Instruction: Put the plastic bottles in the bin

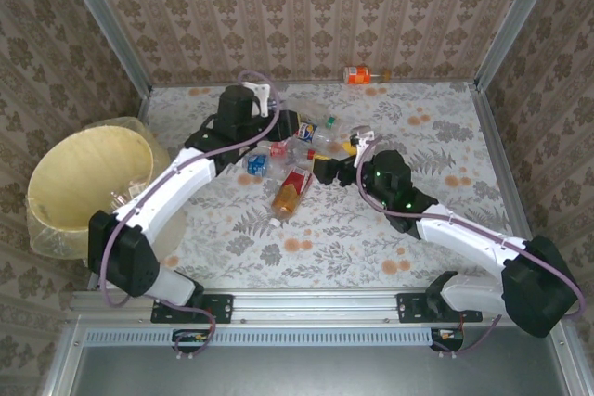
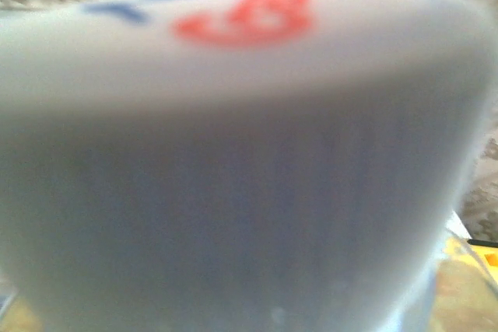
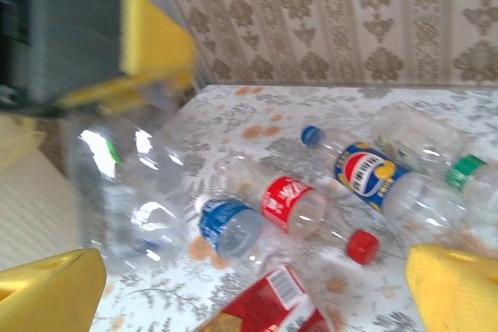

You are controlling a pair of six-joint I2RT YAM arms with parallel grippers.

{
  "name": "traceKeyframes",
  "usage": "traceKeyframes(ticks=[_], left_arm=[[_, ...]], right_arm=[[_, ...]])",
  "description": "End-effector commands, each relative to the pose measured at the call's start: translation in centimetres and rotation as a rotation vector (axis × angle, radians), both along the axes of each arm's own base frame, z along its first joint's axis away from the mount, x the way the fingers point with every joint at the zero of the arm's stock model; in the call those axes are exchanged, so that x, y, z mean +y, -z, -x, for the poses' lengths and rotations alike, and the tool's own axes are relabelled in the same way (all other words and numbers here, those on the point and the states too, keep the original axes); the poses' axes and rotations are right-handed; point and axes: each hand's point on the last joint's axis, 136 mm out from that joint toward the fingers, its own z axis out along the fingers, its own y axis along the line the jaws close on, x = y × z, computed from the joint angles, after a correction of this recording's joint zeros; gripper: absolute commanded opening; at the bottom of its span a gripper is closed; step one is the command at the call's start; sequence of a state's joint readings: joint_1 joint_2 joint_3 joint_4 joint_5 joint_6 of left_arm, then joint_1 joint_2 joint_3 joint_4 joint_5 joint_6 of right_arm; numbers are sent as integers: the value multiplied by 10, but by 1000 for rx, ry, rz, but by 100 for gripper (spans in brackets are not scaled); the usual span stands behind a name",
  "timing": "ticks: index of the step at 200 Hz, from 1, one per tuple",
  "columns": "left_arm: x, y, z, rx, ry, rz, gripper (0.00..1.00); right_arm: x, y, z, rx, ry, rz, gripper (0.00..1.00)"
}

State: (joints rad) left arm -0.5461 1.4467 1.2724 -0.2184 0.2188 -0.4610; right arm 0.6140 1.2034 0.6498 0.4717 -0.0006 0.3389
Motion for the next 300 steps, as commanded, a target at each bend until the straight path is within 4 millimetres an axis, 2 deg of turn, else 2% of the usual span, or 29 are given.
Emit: traceKeyframes(ticks=[1,31,57,106,166,172,215,272,300], left_arm=[[32,-17,2,-58,-67,-96,54],[71,-39,7,-118,-156,-207,54],[99,-69,18,-187,-204,-281,54],[169,-119,38,-309,-422,-514,54],[248,-156,54,-368,-726,-881,54],[262,-158,54,-352,-774,-922,54],[316,-153,64,-232,-948,-1089,56],[398,-140,99,-28,-1170,-1127,57],[426,-124,112,63,-1207,-1062,57]], right_arm=[[-17,-6,-8,-39,109,-2,100],[-25,4,-15,-9,172,1,100],[-32,8,-19,5,216,0,100],[-30,11,-24,16,217,5,100],[-20,17,-32,43,193,16,100],[-20,17,-32,43,190,18,100],[-17,13,-37,35,185,24,100],[-13,7,-42,30,171,36,100],[-10,5,-45,32,152,55,100]])
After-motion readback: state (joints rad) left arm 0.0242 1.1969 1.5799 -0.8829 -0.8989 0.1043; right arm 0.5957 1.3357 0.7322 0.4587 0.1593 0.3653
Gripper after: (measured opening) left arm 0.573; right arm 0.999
